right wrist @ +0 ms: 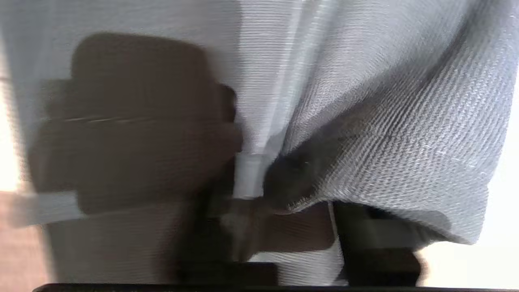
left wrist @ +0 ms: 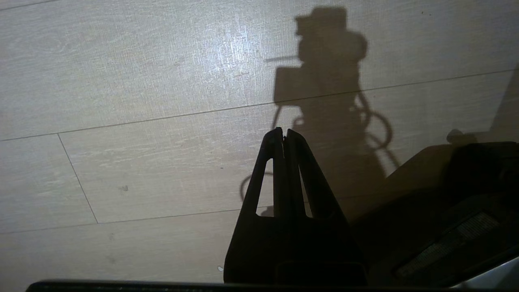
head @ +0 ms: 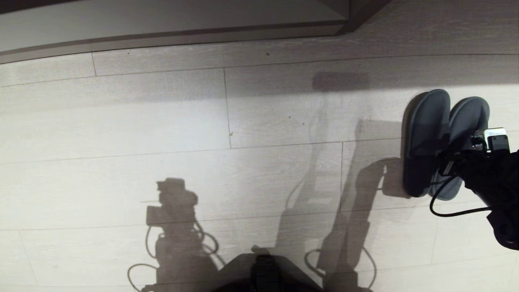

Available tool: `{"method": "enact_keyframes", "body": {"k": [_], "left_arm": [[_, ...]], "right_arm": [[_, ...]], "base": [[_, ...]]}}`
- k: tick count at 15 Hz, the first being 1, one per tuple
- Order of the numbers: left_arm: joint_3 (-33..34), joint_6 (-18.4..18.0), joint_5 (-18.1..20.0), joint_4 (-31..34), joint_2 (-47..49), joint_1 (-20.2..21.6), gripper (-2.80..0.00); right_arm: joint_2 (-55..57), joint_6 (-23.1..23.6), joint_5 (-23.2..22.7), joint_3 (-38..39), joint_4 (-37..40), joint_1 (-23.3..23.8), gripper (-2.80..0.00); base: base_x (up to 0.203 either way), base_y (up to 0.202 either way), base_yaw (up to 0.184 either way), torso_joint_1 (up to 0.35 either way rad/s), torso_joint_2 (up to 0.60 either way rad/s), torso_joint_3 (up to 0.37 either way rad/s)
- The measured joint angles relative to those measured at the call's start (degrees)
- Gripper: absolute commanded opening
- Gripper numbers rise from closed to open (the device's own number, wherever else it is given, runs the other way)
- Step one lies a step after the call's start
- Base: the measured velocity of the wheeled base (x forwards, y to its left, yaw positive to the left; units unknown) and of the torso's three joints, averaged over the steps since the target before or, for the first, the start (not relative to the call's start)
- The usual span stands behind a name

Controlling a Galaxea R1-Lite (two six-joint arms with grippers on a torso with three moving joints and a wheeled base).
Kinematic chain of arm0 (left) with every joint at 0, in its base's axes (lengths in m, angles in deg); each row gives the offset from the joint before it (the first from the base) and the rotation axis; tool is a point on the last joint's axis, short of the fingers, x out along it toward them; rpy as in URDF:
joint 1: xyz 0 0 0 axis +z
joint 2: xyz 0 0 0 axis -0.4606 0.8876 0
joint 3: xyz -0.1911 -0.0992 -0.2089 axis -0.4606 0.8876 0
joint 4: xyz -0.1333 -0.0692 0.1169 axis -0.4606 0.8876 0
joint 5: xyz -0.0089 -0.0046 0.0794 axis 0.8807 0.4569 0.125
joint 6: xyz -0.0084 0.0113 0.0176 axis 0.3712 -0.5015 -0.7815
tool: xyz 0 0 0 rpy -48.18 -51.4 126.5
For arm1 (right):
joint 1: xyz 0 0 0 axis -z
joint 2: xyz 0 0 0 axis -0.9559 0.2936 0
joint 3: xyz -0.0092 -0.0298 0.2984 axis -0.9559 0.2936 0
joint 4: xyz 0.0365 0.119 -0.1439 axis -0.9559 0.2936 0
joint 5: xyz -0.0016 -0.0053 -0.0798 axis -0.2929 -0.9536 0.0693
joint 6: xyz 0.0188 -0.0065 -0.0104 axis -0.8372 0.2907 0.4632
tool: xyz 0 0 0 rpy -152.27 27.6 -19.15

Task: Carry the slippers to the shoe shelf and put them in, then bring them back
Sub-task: Pick up the slippers on the floor

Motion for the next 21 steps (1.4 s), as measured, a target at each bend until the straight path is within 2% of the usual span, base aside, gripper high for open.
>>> {"method": "enact_keyframes", "body": {"k": [5,10,15,21], "left_arm": [[0.0,0.3,0.0,0.0,0.0,0.0,-2.8],[0.0,0.6,-0.1,0.0,0.0,0.0,-2.8],[0.0,0.9,-0.2,0.0,0.0,0.0,-2.8],[0.0,3.4,-0.3,0.0,0.0,0.0,-2.8]], "right_arm": [[0.1,-0.2,0.7,-0.5,0.0,-0.2,-2.8],[-4.7,-2.9,0.2,0.6,2.9,-0.2,-2.8],[-19.8,-8.4,-2.9,2.0,19.6,-0.3,-2.8],[-40.7,-9.5,-5.3,2.2,40.5,-0.2,-2.8]], "base": [[0.0,0.0,0.0,0.0,0.0,0.0],[0.0,0.0,0.0,0.0,0.0,0.0],[0.0,0.0,0.0,0.0,0.0,0.0],[0.0,0.0,0.0,0.0,0.0,0.0]]}}
